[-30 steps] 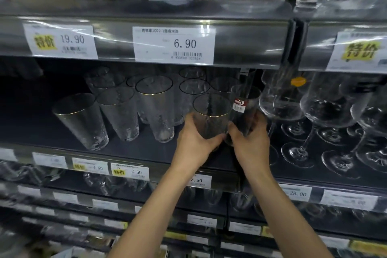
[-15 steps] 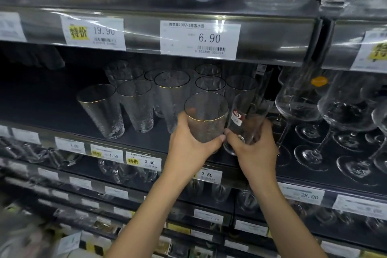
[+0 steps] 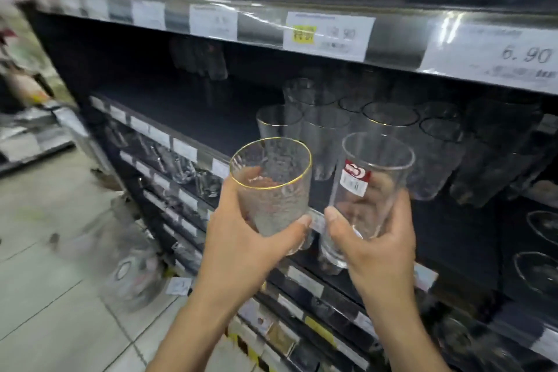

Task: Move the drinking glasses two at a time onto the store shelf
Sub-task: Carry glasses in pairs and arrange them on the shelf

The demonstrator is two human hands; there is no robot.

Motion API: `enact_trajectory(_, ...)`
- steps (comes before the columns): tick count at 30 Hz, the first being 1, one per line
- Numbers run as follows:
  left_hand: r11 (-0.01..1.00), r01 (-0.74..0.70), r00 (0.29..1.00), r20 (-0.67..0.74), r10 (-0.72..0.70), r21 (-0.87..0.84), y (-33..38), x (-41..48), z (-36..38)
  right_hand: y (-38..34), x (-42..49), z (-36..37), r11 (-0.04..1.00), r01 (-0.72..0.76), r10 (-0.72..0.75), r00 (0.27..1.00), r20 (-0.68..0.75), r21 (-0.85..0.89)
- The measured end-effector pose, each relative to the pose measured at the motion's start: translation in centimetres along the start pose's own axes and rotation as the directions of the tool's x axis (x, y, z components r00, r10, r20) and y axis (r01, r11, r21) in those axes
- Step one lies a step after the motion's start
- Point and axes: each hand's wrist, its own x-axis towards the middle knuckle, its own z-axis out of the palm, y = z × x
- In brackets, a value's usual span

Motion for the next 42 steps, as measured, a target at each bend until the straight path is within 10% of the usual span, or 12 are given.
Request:
enact_trajectory(12, 0.996, 0.066, 0.980, -0.193, -0.053, 0.063, -5.6, 5.4, -15.4, 1.0, -0.7, 18.1, 0.994, -0.091, 0.072, 0.962, 0.263, 0.063)
enact_trajectory(42, 0.993, -0.036, 0.981, 0.195, 0.013, 0.111, -17.4, 38.2, -30.0, 9.2, 15.9, 43.4, 0.981, -0.194, 0.195, 0.960, -0.201, 0.027)
